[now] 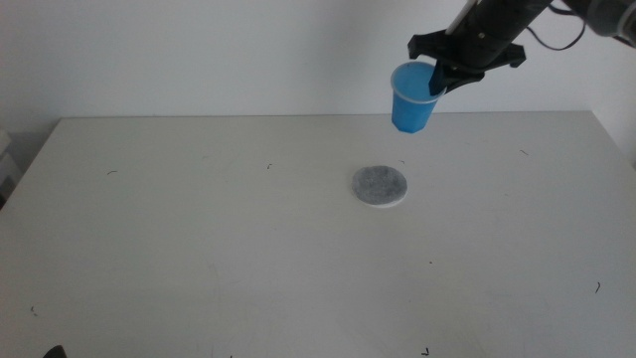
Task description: Place an empty cup on a cup mat.
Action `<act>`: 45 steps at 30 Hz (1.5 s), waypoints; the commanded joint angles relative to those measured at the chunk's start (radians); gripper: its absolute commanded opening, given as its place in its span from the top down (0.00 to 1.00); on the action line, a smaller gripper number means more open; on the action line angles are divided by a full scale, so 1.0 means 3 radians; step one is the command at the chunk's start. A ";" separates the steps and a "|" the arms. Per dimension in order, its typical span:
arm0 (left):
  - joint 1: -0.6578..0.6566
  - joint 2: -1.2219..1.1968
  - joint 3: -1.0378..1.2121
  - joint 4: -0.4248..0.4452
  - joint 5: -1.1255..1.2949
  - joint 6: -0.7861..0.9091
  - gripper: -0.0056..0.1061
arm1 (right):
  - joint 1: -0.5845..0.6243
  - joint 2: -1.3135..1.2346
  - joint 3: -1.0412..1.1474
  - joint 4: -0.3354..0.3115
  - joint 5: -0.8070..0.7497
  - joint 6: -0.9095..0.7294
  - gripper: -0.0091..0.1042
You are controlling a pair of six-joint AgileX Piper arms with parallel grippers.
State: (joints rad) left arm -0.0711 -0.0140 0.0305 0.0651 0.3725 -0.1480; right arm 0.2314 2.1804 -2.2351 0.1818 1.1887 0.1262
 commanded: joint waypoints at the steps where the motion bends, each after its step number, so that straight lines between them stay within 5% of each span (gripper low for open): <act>1: 0.0004 -0.0011 -0.0020 0.0001 -0.0223 -0.0036 0.01 | 0.0081 -0.0119 -0.0133 -0.0002 -0.0128 0.0006 0.91; 37: 0.0004 -0.0011 -0.0020 0.0001 -0.0223 -0.0036 0.01 | 0.0247 0.0457 -0.0117 -0.0055 -0.0093 -0.0101 0.91; 45: 0.0004 -0.0011 -0.0020 0.0001 -0.0223 -0.0036 0.01 | 0.0250 0.0457 -0.0117 -0.0041 -0.0100 -0.0177 0.76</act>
State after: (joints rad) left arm -0.0711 -0.0140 0.0305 0.0651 0.3725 -0.1480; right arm 0.3017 2.3859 -2.2398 0.1701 1.1823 0.0846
